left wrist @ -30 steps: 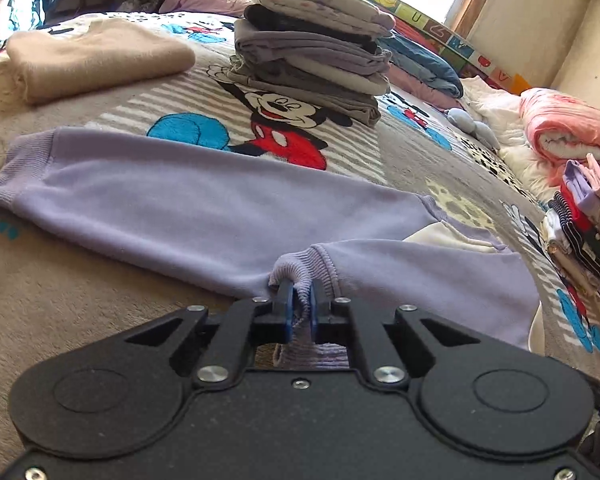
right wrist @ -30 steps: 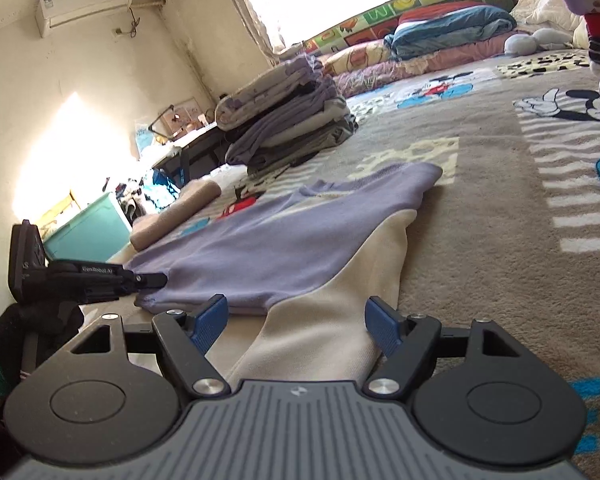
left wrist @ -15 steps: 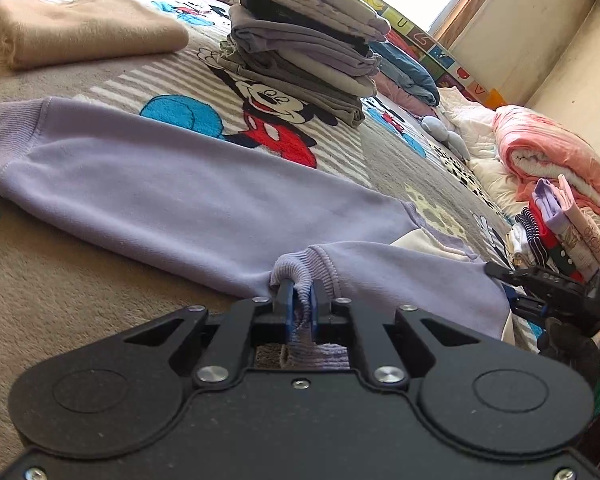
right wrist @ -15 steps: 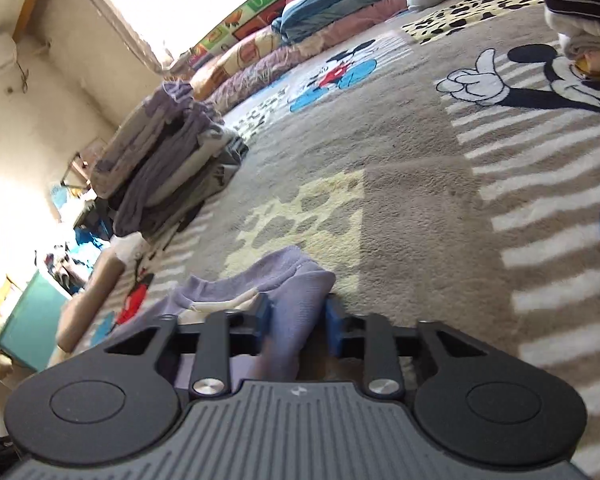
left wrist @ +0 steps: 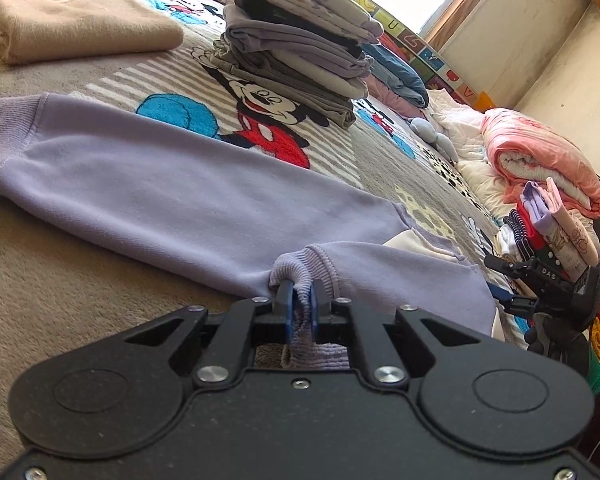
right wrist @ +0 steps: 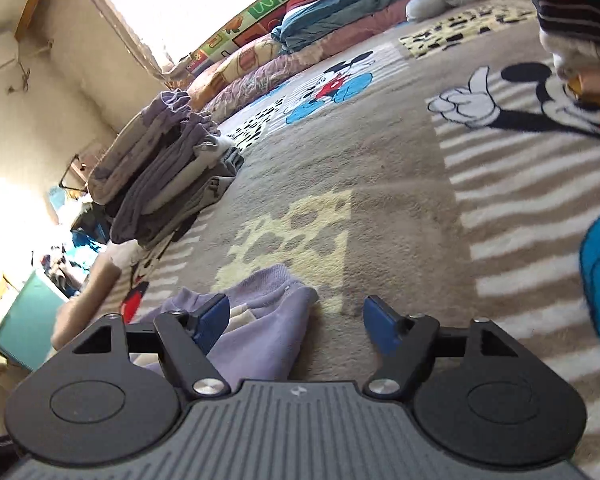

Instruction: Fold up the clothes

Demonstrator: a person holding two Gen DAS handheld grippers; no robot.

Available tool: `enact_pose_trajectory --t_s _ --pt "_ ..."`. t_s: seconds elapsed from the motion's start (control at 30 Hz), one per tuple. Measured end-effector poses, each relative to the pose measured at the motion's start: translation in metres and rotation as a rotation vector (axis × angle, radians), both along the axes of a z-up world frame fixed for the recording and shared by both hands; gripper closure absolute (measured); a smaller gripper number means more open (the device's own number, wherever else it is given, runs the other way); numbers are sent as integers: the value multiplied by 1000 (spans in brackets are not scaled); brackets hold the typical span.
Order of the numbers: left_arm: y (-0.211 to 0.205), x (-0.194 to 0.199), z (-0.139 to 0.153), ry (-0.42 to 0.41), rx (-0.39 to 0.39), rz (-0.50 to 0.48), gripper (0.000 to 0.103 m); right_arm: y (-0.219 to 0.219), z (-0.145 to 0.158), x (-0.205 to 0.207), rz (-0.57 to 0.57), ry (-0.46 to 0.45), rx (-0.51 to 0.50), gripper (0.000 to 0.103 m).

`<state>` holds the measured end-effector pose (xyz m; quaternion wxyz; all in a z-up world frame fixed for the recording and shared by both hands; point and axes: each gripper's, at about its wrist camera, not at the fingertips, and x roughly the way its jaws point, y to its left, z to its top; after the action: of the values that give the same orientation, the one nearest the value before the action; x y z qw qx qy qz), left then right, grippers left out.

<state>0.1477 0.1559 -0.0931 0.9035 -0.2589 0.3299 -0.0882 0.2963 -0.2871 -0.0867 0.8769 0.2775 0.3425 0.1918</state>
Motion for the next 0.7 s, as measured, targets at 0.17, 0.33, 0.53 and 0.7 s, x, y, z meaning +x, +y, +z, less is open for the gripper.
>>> enact_pose_trajectory --t_s 0.17,0.33,0.53,0.7 --pt "-2 0 1 -8 8 0 97 18 -5 -8 91 -8 -74 90" --pt "-4 0 0 -15 26 -1 97 48 3 -14 155 -131 -380 96" --pt "-3 0 -2 -13 18 2 97 20 19 -43 26 -126 -182 69" --pt "-3 1 -2 -10 13 4 97 57 18 -78 134 -132 -361 73"
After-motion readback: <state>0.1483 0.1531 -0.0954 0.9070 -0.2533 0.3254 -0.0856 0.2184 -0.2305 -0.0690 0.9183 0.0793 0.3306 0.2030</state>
